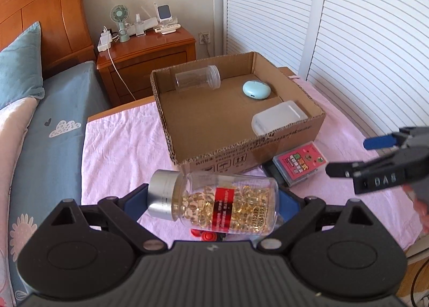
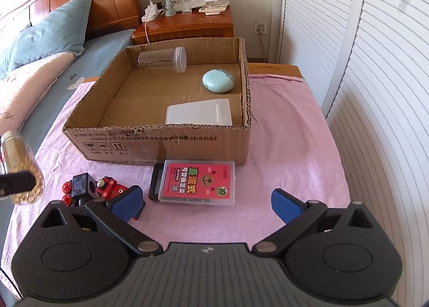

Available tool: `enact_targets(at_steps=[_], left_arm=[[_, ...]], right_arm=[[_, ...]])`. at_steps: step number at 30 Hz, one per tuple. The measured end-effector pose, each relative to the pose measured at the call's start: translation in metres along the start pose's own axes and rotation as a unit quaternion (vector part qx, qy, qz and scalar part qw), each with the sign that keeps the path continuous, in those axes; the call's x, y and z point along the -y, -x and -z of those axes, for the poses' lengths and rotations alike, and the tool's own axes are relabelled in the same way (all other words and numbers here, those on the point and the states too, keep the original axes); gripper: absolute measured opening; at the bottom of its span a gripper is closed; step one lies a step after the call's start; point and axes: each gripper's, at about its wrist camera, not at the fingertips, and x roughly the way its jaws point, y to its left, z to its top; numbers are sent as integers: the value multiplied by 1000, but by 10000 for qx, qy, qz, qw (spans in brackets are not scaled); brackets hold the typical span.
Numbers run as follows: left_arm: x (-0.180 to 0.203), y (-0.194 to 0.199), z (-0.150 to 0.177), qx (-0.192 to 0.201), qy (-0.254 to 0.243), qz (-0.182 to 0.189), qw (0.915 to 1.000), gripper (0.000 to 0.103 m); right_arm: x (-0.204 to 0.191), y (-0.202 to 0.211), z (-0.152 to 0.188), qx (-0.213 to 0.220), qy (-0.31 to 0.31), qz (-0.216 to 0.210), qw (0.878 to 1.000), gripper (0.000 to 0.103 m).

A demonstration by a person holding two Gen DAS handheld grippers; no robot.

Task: Organize rigid objects
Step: 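Carry the capsule bottle into the box and open the left gripper, then withdraw the left tool from the box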

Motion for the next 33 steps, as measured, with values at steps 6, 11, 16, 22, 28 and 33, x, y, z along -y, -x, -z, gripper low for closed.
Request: enact_targets(at_steps=[6, 11, 16, 22, 28, 33], left_arm=[[6, -19, -46, 49, -8, -5, 10000, 95], [13, -52, -82, -83, -51, -65, 9999, 95], [10, -97, -108, -337, 8, -203, 9992, 95], [-1, -142, -128, -472, 264, -387, 9978, 95], [-11, -147, -132, -421, 549, -360, 9970, 96], [-10, -126, -124, -324, 495, -368, 9976, 96]], right_arm=[[-2, 9, 17, 77, 111, 93, 9999, 103], [7, 11, 18, 104, -5, -19, 9999, 103], [18, 9, 17, 110, -133, -59, 9998, 103], [27, 2, 16, 63, -199, -40, 9998, 103], [32, -6, 15, -24, -272, -48, 9996, 103], [28, -5, 15, -23, -220, -88, 9997, 103]])
